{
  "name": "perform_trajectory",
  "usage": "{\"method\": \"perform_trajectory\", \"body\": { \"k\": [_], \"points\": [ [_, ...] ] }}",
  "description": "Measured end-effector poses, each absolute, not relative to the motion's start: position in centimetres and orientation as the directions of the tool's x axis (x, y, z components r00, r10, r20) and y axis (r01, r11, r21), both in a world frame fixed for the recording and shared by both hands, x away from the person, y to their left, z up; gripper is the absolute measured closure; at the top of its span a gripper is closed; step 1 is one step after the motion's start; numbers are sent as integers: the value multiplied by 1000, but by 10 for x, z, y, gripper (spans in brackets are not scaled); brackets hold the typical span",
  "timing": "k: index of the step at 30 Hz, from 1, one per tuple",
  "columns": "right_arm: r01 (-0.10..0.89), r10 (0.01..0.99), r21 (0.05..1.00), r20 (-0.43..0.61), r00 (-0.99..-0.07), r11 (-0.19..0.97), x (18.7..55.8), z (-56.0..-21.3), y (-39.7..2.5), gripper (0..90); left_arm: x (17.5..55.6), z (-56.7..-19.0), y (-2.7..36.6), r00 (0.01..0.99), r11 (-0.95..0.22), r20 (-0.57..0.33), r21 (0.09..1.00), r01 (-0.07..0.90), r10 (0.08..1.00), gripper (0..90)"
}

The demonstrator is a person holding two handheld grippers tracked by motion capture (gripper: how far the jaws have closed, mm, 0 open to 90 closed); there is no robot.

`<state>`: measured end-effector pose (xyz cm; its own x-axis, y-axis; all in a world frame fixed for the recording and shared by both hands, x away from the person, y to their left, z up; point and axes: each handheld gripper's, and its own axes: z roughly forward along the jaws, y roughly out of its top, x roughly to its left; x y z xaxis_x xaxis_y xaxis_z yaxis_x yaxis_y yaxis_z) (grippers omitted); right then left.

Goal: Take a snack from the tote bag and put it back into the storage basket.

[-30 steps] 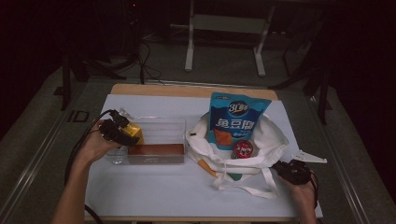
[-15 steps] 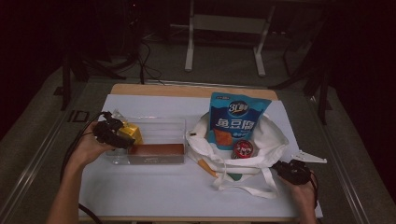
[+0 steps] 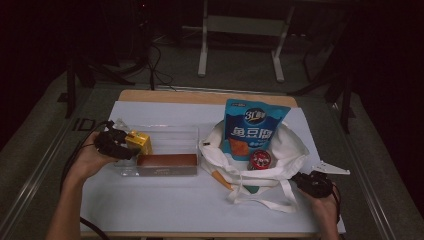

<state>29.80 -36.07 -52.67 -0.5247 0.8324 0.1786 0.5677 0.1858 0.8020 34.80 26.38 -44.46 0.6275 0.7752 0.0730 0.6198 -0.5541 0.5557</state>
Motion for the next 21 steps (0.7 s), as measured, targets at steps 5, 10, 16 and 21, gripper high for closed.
{"method": "perform_trajectory", "body": {
  "k": [5,10,16,21],
  "points": [
    [567,833,803,178,-523,184,298,-526,-361,793,347,-446,268,616,-549,80,555,625,783,426],
    [568,833,802,181,-523,183,298,-526,-361,793,345,-445,271,615,-558,101,555,618,782,508],
    [565,832,805,180,-524,182,298,-526,-361,792,342,-444,278,612,-555,107,565,611,783,636],
    [566,833,804,180,-523,181,298,-526,-361,791,341,-437,284,608,-542,106,590,599,787,732]
  ]
}}
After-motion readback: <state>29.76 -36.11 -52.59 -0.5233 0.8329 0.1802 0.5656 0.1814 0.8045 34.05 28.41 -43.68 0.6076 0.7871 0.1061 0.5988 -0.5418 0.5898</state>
